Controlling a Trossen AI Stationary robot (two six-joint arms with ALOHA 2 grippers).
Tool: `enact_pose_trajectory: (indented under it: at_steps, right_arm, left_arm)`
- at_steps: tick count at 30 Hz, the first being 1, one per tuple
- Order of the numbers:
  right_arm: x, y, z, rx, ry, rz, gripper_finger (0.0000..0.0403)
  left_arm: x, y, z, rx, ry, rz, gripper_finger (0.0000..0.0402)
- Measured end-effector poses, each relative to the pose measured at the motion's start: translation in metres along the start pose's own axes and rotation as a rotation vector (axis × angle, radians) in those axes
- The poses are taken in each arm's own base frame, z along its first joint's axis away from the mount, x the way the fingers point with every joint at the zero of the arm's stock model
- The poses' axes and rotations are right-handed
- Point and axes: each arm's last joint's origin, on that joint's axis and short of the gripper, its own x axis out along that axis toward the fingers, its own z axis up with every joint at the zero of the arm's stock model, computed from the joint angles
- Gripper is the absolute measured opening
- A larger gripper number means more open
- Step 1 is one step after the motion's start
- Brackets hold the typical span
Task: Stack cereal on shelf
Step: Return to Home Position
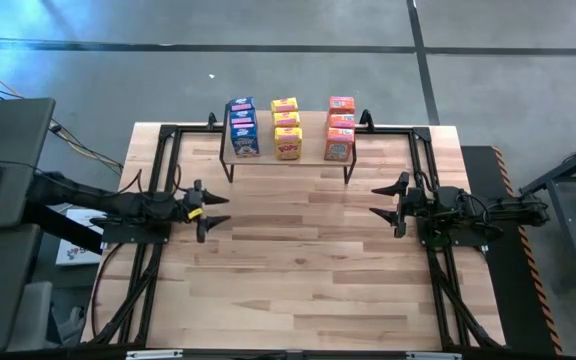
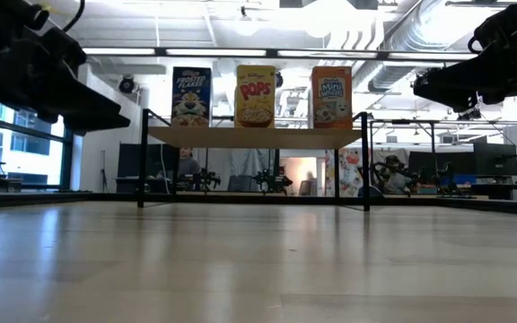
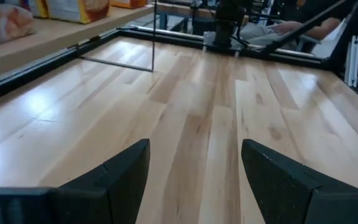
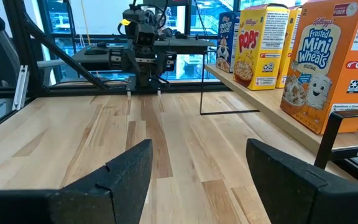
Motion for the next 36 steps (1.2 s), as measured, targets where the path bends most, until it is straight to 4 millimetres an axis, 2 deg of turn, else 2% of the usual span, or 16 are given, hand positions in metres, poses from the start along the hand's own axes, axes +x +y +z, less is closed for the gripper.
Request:
enact_pose_trajectory:
  at_steps: [24,36]
  right_arm:
    - [0.000,0.000,0.000,0.000,0.000,0.000,0.0252]
    - [0.000,0.000,0.000,0.000,0.000,0.000,0.0252]
  left_arm:
    - [-0.012,0.004,0.007,0.572,-0.088,0.008,0.0246]
    - [-0.024,0.006,0.019,0.437,-0.251,0.020,0.0246]
